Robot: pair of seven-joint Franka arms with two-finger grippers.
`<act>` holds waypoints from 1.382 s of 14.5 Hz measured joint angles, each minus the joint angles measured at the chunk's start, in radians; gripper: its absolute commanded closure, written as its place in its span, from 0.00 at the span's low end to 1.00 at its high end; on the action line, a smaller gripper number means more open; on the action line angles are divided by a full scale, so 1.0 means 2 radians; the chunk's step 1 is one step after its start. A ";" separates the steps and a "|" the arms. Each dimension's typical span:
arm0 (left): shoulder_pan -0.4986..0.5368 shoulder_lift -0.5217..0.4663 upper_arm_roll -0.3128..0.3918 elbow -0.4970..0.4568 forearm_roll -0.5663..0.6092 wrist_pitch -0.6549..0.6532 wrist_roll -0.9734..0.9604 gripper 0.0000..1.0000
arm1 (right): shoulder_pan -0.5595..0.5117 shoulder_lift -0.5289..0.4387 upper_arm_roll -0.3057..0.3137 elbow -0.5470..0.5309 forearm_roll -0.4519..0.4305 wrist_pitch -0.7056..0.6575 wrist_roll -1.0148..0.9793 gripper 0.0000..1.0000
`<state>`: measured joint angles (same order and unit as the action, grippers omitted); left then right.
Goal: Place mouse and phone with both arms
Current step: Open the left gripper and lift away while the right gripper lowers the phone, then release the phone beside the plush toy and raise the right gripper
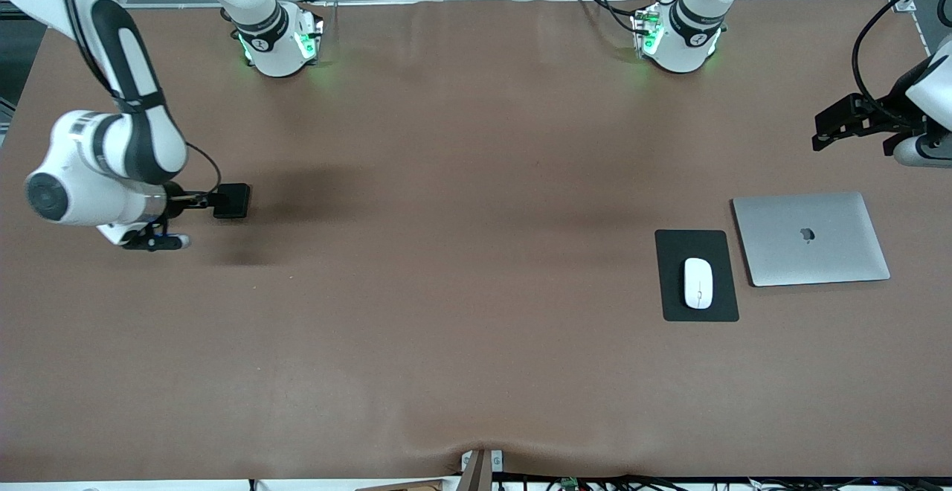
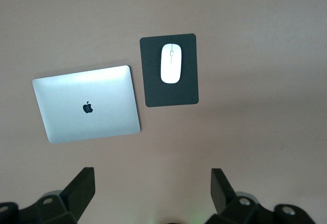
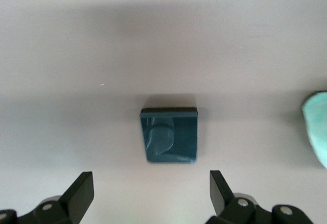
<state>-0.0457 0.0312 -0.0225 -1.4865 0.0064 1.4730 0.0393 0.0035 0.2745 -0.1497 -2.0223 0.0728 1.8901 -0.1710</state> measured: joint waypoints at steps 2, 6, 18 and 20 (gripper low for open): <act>0.001 0.000 -0.001 0.000 0.000 -0.001 0.000 0.00 | 0.000 -0.002 0.000 0.052 0.000 -0.067 0.000 0.00; 0.004 0.000 -0.001 0.000 0.000 -0.004 0.000 0.00 | -0.001 -0.003 -0.001 0.142 0.000 -0.163 0.000 0.00; 0.006 0.001 -0.001 -0.001 0.000 -0.006 0.000 0.00 | -0.006 -0.003 -0.001 0.370 0.001 -0.298 0.000 0.00; 0.006 0.001 -0.001 -0.001 0.000 -0.006 0.000 0.00 | -0.006 -0.004 0.000 0.394 0.002 -0.321 -0.002 0.00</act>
<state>-0.0334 0.0326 -0.0250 -1.4879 0.0064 1.4618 0.0391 -0.0087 0.2674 -0.1500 -1.2350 0.0762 1.2478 -0.1742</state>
